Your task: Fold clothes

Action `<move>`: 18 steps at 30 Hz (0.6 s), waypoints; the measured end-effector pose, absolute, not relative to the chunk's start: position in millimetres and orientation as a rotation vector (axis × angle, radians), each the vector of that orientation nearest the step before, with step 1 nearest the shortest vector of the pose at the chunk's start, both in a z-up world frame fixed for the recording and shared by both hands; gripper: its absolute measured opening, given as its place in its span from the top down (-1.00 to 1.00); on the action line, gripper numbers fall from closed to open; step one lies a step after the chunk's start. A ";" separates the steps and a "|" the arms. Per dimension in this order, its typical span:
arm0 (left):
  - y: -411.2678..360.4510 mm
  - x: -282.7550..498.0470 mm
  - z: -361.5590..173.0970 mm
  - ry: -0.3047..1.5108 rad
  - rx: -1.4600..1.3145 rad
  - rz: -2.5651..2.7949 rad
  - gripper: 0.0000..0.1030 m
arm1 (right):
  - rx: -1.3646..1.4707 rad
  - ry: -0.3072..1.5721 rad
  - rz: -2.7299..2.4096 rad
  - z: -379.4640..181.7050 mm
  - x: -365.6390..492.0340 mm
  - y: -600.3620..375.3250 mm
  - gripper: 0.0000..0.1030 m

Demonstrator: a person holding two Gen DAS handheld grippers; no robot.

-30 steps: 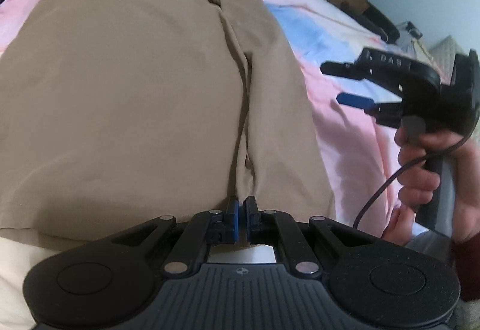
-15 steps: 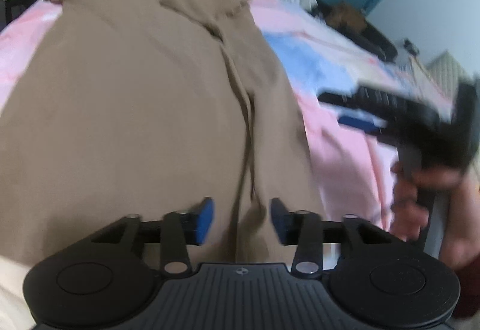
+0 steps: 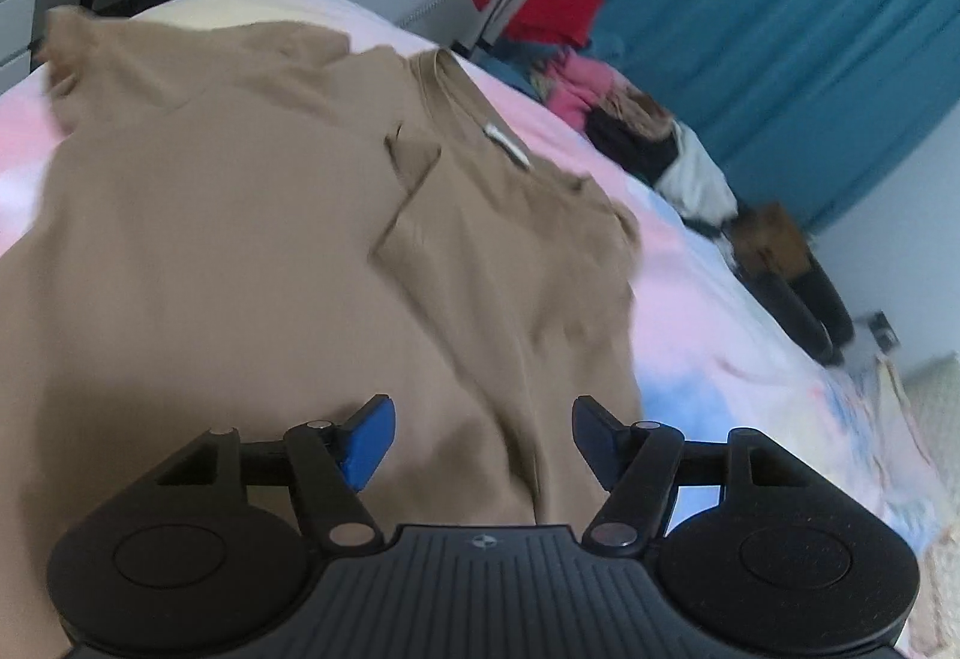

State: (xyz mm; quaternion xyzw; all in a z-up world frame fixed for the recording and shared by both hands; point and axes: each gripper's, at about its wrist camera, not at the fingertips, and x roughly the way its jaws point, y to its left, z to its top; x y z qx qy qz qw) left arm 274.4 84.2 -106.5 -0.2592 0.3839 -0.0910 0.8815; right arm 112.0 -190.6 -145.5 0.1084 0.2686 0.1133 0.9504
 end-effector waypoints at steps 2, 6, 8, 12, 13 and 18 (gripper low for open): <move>79.5 298.6 -119.3 0.813 -0.577 -0.178 -0.25 | 0.223 0.568 0.232 -155.1 122.2 -190.0 -0.25; 59.7 330.2 -139.6 0.802 -0.589 -0.137 0.07 | 0.259 0.621 0.248 -170.9 135.8 -190.8 -0.25; 49.6 341.1 -138.9 0.788 -0.525 -0.134 0.69 | 0.270 0.627 0.253 -174.3 138.9 -190.3 -0.25; 35.1 349.0 -127.4 0.749 -0.366 -0.103 0.90 | 0.297 0.630 0.248 -177.2 139.2 -192.0 -0.25; 31.4 350.9 -124.6 0.738 -0.327 -0.095 0.90 | 0.302 0.631 0.245 -177.8 139.4 -192.5 -0.25; 23.5 356.2 -134.3 0.760 -0.204 -0.051 0.88 | 0.317 0.631 0.230 -179.6 139.9 -195.3 -0.25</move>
